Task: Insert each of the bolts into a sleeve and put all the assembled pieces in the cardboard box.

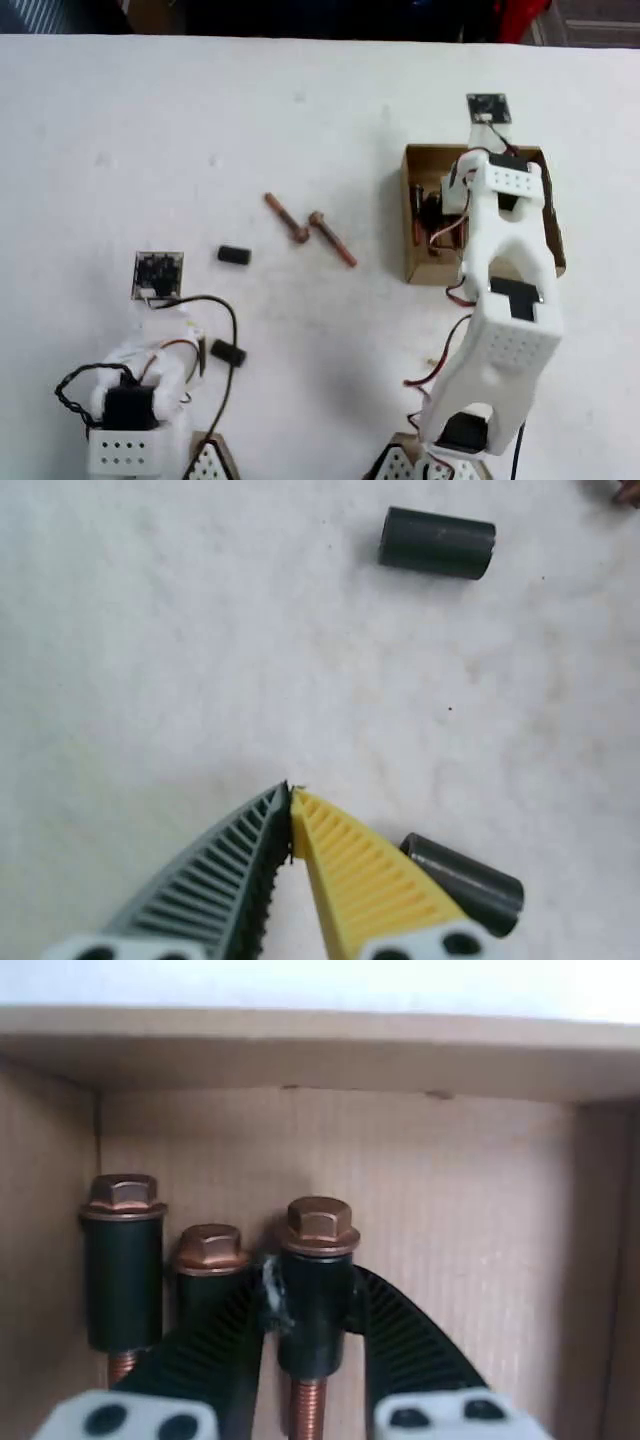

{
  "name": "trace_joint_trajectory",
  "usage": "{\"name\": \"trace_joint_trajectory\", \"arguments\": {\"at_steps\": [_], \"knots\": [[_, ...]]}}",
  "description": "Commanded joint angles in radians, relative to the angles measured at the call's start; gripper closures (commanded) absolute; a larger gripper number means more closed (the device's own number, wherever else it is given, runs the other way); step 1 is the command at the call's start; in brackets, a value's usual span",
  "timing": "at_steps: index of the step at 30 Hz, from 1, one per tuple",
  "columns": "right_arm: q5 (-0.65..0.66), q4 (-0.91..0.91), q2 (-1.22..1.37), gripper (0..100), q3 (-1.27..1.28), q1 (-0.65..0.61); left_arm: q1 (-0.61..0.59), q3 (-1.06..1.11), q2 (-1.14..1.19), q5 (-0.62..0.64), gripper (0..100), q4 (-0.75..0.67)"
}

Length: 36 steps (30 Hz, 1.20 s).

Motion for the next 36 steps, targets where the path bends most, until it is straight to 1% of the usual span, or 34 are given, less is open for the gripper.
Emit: {"name": "trace_joint_trajectory", "arguments": {"at_steps": [1,3,5,11,19,26,30,34,36], "knots": [[0.075,0.042,0.024,91.7,-0.084,-0.041,-0.012,-0.002,-0.008,-0.008,98,0.005],[0.081,0.054,0.036,86.3,-0.087,-0.058,-0.012,-0.002,-0.008,-0.008,98,0.005],[0.086,0.054,0.035,83.0,-0.087,-0.067,-0.012,-0.002,-0.007,-0.008,98,0.005],[0.084,0.054,-0.038,84.3,-0.100,-0.061,-0.012,-0.002,-0.007,-0.008,98,0.003],[0.080,0.120,-0.263,84.3,-0.098,-0.090,-0.015,-0.002,-0.007,-0.008,98,0.003],[0.078,0.252,-0.430,84.3,-0.094,-0.171,-0.110,-0.002,-0.007,-0.008,98,0.003],[0.078,0.335,-0.504,84.3,-0.094,-0.243,-0.143,-0.002,-0.007,-0.008,98,0.003],[0.078,0.427,-0.570,84.3,-0.092,-0.314,-0.236,-0.002,-0.007,-0.008,98,0.003],[0.078,0.472,-0.585,84.3,-0.091,-0.369,-0.263,-0.002,-0.007,-0.008,98,0.003]]}}
